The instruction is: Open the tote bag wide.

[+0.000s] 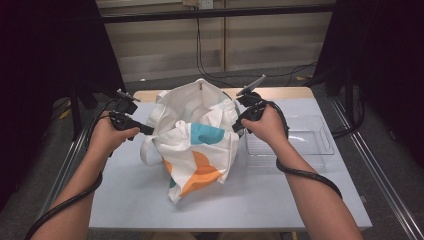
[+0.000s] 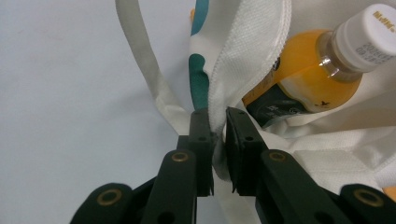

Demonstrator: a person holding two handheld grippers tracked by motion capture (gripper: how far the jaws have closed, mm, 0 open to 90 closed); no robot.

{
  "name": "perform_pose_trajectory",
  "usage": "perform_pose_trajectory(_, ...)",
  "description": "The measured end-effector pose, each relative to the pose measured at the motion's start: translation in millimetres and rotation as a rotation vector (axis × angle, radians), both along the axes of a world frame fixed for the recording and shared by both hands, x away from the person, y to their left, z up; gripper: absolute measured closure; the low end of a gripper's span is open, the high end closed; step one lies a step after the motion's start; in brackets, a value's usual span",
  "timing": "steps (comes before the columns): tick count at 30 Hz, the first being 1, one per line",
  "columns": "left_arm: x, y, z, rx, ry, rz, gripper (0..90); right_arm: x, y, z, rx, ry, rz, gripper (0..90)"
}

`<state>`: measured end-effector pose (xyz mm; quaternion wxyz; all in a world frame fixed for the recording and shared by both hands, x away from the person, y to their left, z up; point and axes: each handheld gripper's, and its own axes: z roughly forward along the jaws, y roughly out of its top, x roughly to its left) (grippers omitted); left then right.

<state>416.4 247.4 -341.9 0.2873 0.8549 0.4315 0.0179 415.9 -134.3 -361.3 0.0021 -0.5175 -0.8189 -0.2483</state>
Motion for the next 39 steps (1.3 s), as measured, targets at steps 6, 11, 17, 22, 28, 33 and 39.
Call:
perform_pose_trajectory(6,-0.5,-1.1,-6.5,-0.007,0.008,0.006,81.2,-0.9,-4.1,-8.3,-0.001,0.010,-0.007,71.3)
perform_pose_trajectory(11,-0.1,-0.3,-10.3,-0.002,0.017,-0.008,81.2,-0.2,-7.0,-14.2,-0.001,0.018,-0.010,71.2)
perform_pose_trajectory(17,-1.6,-0.5,-16.5,-0.013,0.016,0.009,81.2,-0.8,-7.4,-15.8,0.002,0.018,-0.012,71.2)
perform_pose_trajectory(22,-1.7,-0.2,-16.5,0.003,0.017,-0.016,81.2,-1.6,-8.8,-16.5,0.003,0.021,-0.016,71.1)
perform_pose_trajectory(28,-3.6,-4.9,-8.8,0.004,0.008,-0.004,80.1,-3.5,-5.2,-9.4,-0.010,0.002,0.005,70.5)
perform_pose_trajectory(33,-3.9,-4.0,-3.1,0.017,0.002,-0.026,74.4,-5.3,-0.8,-0.7,-0.022,-0.013,0.012,66.6)
perform_pose_trajectory(39,-7.8,-4.2,4.1,-0.008,-0.030,0.004,63.4,-7.2,1.0,6.7,-0.029,-0.032,0.011,60.8)
